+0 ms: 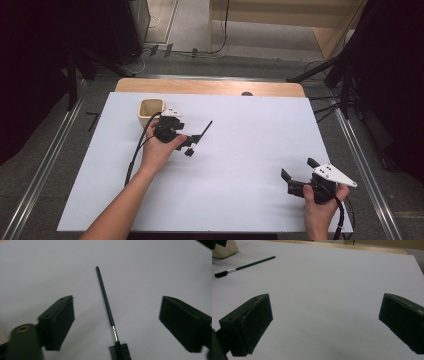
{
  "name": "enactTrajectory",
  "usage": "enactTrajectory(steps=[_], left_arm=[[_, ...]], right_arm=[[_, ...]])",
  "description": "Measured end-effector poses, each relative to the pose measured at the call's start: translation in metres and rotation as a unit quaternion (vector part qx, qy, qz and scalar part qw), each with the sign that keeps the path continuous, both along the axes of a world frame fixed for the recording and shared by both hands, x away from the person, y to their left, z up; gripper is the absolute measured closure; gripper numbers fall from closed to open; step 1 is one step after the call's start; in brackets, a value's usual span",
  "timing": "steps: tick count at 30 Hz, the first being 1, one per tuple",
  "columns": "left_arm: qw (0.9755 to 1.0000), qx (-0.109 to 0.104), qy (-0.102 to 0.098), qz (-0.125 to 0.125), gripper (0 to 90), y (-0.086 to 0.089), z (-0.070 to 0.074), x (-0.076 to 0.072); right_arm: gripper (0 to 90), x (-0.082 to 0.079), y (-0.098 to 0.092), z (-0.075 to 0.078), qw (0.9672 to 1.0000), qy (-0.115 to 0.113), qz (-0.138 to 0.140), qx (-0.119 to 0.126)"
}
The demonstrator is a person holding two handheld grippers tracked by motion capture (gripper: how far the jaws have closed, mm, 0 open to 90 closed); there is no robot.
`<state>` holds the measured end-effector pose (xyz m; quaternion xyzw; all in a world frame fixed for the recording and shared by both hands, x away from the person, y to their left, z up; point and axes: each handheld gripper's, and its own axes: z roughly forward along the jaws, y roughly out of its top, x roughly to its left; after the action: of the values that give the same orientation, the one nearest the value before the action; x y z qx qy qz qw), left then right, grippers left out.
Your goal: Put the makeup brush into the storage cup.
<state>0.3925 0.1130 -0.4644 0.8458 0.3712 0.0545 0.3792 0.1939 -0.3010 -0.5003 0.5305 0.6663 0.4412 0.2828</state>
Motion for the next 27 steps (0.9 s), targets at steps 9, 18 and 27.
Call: enactTrajectory(steps=[9, 18, 27], left_arm=[[0.9947, 0.095, 0.037, 0.009, 34.5, -0.026, -0.009, 0.008], [0.9839, 0.167, 0.064, 0.008, 55.6, -0.044, -0.017, 0.012], [0.9745, 0.216, 0.058, -0.015, 85.6, -0.055, -0.013, 0.007]], right_arm=[[0.0, 0.001, 0.001, -0.001, 1.0, 0.005, -0.001, -0.005], [0.0, 0.002, 0.001, -0.002, 0.9999, 0.009, -0.003, -0.007], [0.0, 0.004, 0.002, -0.004, 0.9999, 0.014, -0.004, -0.008]])
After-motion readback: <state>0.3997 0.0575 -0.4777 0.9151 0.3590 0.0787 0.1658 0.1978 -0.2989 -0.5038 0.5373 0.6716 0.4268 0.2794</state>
